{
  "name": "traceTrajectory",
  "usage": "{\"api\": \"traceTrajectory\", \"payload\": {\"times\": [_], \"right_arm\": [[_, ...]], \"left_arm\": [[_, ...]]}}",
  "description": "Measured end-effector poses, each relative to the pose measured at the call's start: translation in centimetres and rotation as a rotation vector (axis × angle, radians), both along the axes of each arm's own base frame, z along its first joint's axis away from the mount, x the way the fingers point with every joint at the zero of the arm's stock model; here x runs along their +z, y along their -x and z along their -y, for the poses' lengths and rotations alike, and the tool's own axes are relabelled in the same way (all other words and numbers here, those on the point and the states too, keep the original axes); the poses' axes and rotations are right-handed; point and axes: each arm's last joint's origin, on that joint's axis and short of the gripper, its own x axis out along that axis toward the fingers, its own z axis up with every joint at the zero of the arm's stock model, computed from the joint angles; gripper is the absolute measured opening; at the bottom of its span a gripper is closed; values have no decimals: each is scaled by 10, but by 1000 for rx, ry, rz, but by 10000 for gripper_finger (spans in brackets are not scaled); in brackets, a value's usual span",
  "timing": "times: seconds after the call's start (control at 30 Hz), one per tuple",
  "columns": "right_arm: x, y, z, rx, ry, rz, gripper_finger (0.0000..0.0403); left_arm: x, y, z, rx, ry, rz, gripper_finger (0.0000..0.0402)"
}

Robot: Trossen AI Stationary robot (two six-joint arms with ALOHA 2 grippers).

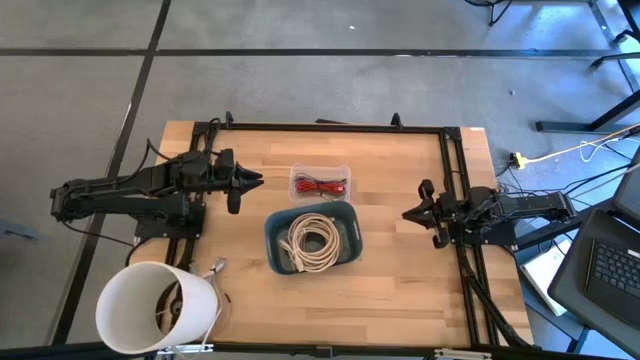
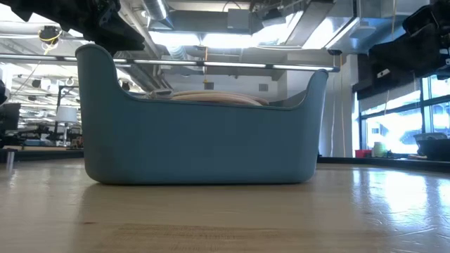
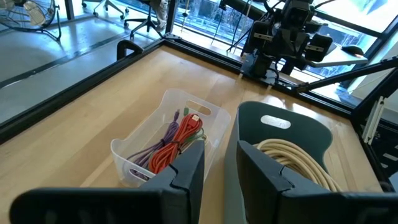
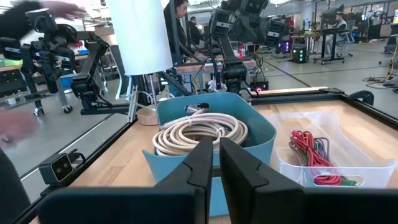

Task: Pick & Place USB Port
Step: Return to Home Position

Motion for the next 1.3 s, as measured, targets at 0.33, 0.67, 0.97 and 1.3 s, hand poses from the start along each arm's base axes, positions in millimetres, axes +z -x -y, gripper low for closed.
{"api": "traceTrajectory", "payload": {"times": [0.33, 0.67, 0.97, 1.3], "right_arm": [[0, 0, 0, 0, 0, 0, 33], [0, 0, 0, 0, 0, 0, 33], [0, 0, 0, -1, 0, 0, 33], [0, 0, 0, -1, 0, 1, 33]], "left_arm": [[2, 4, 1, 1, 6, 25, 86], [-27, 28, 21, -97, -502, 378, 86], [-61, 36, 33, -250, -558, 489, 86], [-83, 38, 34, -280, -482, 399, 86]]}}
